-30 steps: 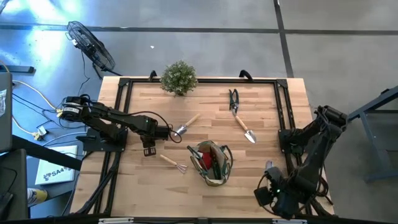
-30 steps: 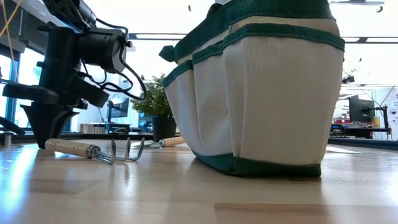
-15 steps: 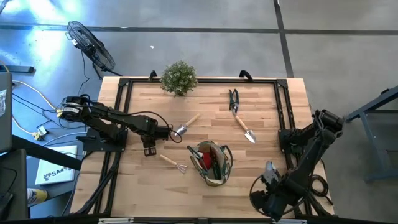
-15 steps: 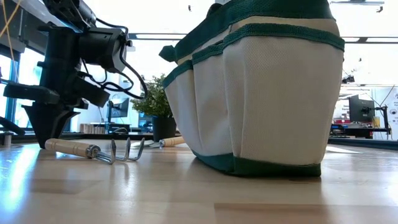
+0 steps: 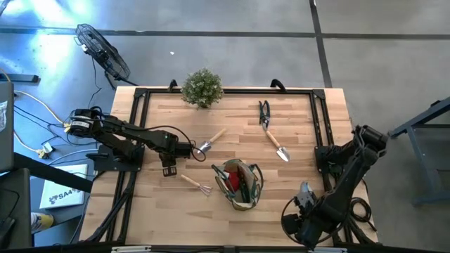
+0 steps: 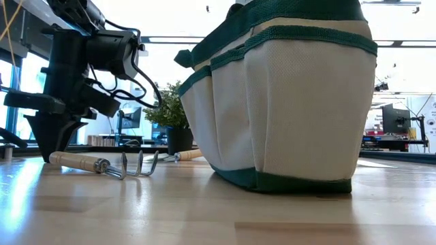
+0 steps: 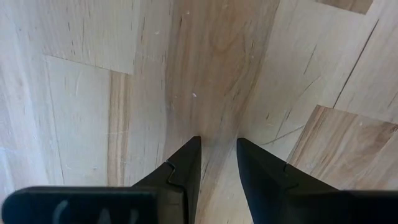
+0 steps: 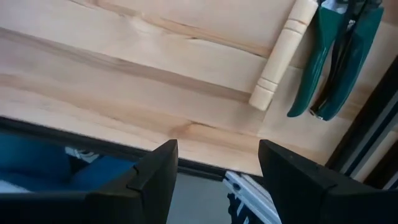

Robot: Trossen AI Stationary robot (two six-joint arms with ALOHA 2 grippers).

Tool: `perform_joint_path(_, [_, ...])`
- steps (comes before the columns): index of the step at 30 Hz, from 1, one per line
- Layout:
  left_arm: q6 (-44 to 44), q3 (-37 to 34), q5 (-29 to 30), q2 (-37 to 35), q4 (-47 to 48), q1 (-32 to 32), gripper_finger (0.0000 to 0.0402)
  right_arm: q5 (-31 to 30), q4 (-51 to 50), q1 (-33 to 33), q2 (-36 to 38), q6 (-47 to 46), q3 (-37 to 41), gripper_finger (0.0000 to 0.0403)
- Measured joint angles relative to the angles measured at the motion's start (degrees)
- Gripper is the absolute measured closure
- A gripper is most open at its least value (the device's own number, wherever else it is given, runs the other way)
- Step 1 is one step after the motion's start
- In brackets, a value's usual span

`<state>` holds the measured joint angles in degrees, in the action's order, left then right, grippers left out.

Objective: Pick & Place Garden tools in Gardening bag
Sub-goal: Put the bottom green scissors into the green bag

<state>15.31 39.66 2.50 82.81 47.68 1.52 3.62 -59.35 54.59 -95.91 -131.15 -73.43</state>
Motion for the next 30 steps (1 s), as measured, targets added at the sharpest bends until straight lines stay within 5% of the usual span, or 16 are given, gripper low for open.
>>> perform_joint_path(7, [0.0,0.0,0.0,0.0,0.0,0.0,0.0302,5.3,0.1,0.0,-2.6,-1.0,0.0,0.0188])
perform_joint_path(15, [0.2,0.0,0.0,0.0,0.0,0.0,0.0302,22.3,-6.6,0.0,-4.9,-3.9,0.0,0.0188])
perform_joint_path(30, [0.4,0.0,0.0,0.0,-0.1,0.0,0.0302,16.6,-4.7,0.7,-5.6,-3.7,6.0,0.0188])
